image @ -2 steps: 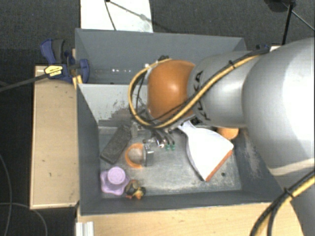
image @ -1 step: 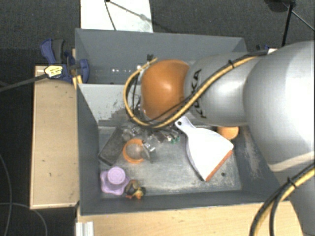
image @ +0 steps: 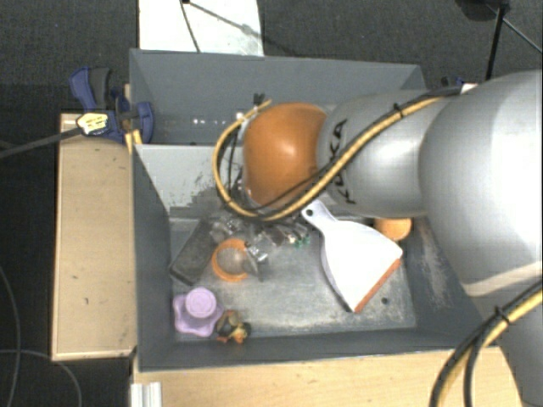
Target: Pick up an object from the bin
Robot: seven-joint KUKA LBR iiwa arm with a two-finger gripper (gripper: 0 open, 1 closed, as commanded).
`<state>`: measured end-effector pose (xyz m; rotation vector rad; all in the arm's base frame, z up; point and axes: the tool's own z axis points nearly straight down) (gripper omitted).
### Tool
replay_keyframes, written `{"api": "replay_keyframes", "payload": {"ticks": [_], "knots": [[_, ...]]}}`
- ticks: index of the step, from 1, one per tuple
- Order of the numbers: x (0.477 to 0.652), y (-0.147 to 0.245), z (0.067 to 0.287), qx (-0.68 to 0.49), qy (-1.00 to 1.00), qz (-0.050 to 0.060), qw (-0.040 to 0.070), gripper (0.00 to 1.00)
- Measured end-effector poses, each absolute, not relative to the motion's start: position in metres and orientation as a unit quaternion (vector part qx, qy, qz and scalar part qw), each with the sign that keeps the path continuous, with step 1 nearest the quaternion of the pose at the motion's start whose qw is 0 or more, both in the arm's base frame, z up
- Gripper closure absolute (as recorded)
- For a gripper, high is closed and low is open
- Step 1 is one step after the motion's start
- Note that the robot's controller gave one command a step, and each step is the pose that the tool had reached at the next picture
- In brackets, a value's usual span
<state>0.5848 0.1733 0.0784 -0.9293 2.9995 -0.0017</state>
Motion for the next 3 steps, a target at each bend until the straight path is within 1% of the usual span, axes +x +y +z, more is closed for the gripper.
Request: {"api": "replay_keyframes", "payload": {"ticks": [1, 2, 3], "knots": [[0.59, 0.173, 0.088, -0.303, 0.953, 0.001, 0.005, 1.0], [0.593, 0.179, 0.093, -0.325, 0.946, 0.0, 0.004, 1.0], [0.594, 0.167, 0.185, -0.334, 0.943, 0.0, 0.002, 1.0]]}}
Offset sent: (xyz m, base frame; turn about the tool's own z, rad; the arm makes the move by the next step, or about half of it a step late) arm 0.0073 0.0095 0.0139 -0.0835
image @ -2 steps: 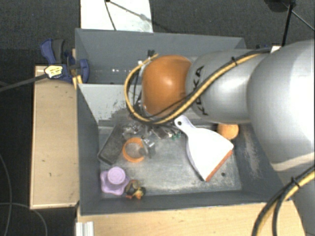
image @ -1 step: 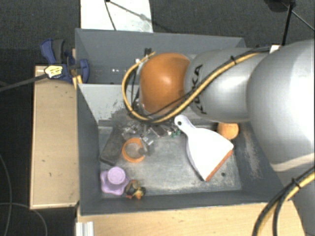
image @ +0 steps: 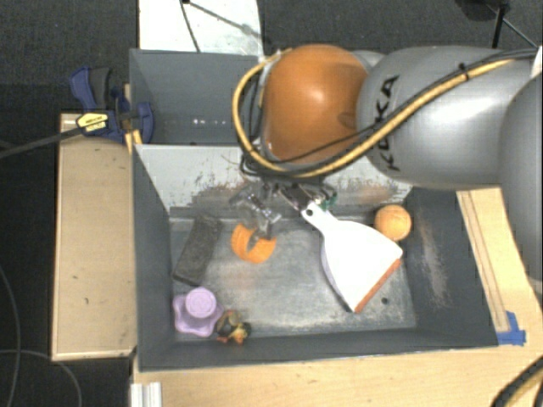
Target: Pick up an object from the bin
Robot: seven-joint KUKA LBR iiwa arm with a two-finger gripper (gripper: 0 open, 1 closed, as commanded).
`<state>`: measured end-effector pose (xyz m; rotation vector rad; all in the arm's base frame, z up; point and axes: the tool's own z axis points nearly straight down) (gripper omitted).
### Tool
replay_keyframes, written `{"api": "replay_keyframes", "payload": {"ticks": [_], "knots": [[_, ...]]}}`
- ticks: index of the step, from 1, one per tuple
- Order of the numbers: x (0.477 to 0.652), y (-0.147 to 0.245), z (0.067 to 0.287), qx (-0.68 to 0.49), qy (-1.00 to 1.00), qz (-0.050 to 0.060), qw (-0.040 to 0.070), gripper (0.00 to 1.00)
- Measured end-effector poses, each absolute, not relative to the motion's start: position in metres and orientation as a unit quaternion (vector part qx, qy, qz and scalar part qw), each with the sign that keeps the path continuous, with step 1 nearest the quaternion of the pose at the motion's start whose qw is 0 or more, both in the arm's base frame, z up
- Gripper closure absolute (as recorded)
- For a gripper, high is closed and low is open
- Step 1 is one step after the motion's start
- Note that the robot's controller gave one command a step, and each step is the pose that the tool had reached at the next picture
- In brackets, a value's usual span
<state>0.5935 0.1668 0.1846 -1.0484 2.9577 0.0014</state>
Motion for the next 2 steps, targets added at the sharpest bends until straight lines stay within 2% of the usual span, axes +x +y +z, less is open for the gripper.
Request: {"api": "replay_keyframes", "payload": {"ticks": [1, 2], "knots": [[0.594, 0.167, 0.185, -0.333, 0.943, 0.001, 0.002, 1.0], [0.59, 0.171, 0.216, -0.343, 0.939, 0.0, 0.001, 1.0]]}}
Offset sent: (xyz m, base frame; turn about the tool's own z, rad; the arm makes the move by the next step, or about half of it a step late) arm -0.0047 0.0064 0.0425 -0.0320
